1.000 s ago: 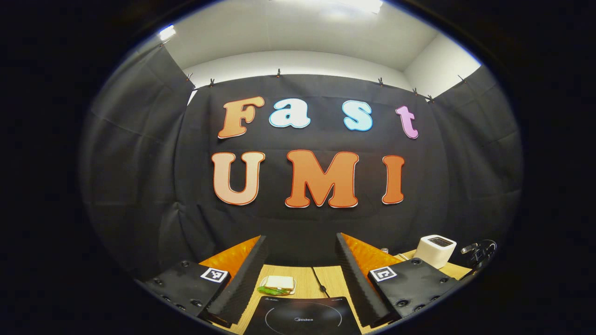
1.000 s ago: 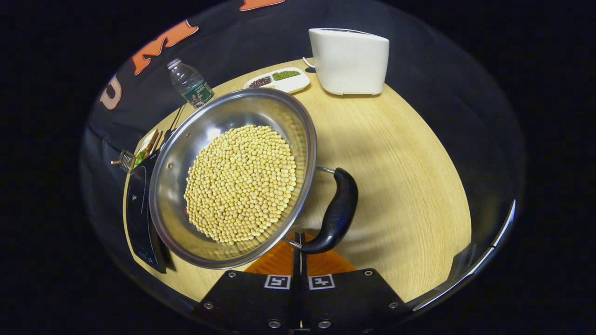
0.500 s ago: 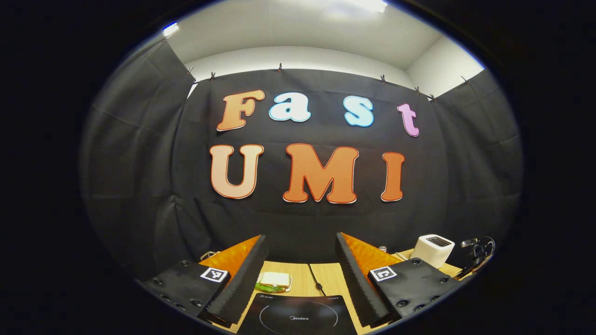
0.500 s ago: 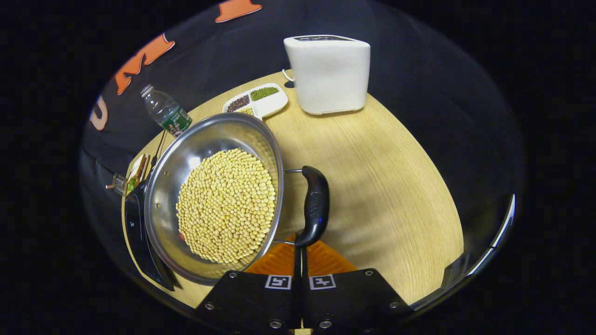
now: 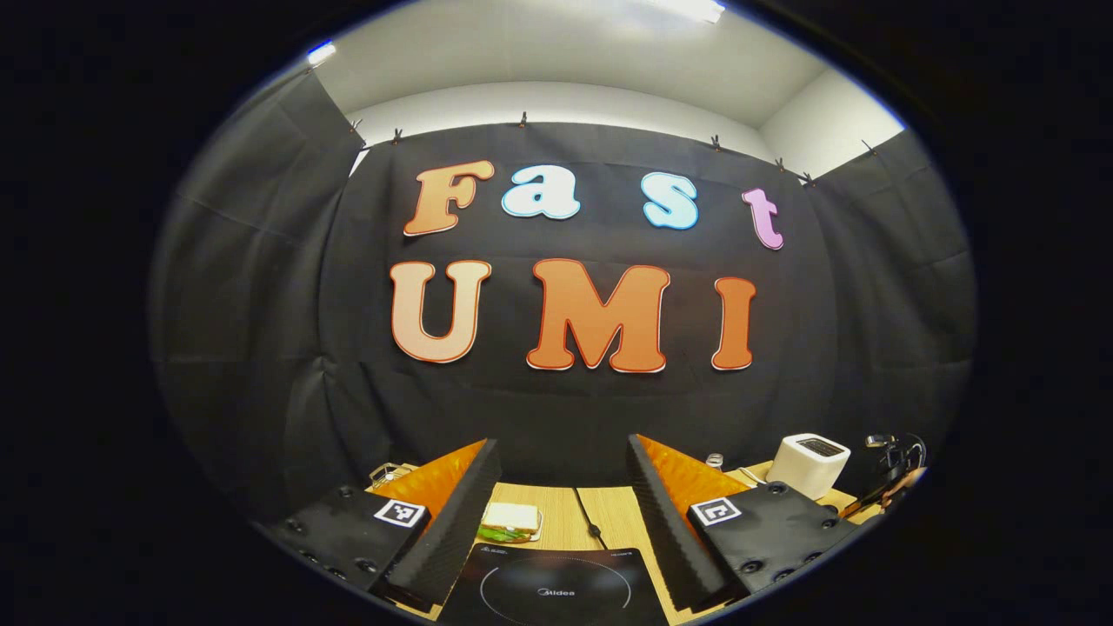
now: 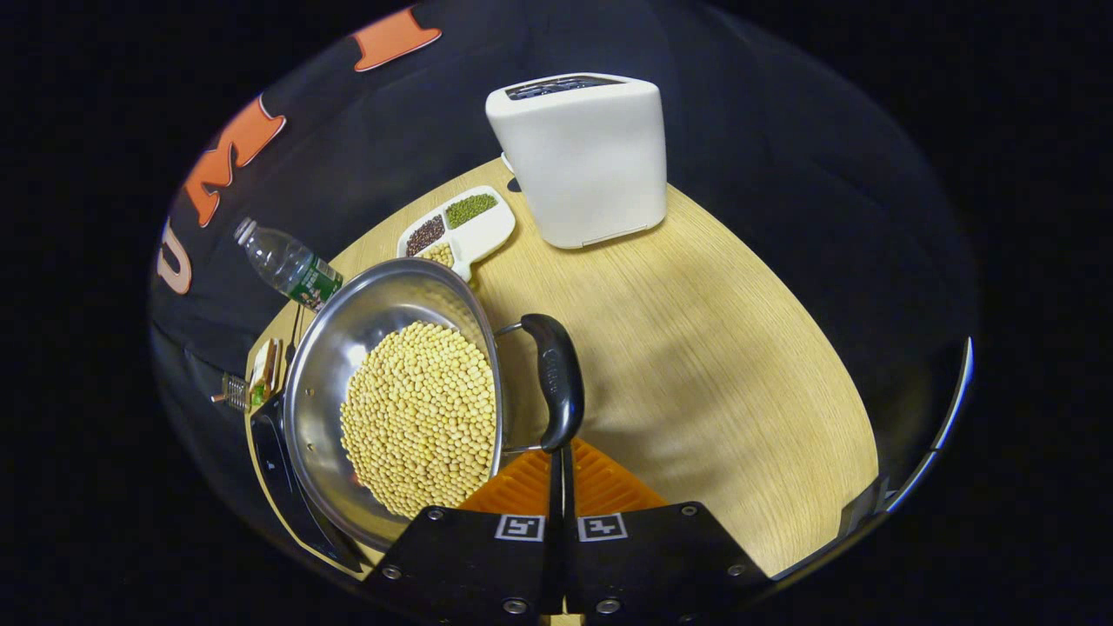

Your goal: First push the handle of the pot to place it horizontally, then grasp the pot with both hands and set it on the induction cooktop.

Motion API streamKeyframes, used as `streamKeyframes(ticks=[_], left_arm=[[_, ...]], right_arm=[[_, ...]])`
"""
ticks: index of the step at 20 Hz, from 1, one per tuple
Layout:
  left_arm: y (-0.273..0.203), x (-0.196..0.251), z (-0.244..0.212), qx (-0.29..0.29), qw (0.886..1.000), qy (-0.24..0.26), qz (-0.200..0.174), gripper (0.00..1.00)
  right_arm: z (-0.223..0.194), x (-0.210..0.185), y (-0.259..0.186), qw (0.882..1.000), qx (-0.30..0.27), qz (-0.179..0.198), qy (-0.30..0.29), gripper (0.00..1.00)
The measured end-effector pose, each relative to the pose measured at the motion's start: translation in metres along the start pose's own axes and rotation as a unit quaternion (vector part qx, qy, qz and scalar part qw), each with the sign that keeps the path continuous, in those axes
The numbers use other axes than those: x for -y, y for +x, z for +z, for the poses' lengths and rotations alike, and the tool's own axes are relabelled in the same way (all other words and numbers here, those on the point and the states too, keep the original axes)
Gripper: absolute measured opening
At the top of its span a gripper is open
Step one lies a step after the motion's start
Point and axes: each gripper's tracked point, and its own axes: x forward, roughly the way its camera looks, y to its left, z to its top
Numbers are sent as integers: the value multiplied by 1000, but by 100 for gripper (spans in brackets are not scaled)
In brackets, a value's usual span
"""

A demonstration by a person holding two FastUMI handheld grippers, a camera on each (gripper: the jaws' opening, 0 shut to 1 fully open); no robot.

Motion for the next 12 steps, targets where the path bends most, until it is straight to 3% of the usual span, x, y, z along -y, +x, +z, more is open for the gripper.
streamKeyframes(ticks=[6,12], left_arm=[[3,8,-18,-15,1000,-10,-14,95],[14,33,-68,-63,997,-23,-33,96]], right_arm=[[19,-6,1,999,32,-6,-5,0],[26,-11,-4,999,49,7,-13,0]])
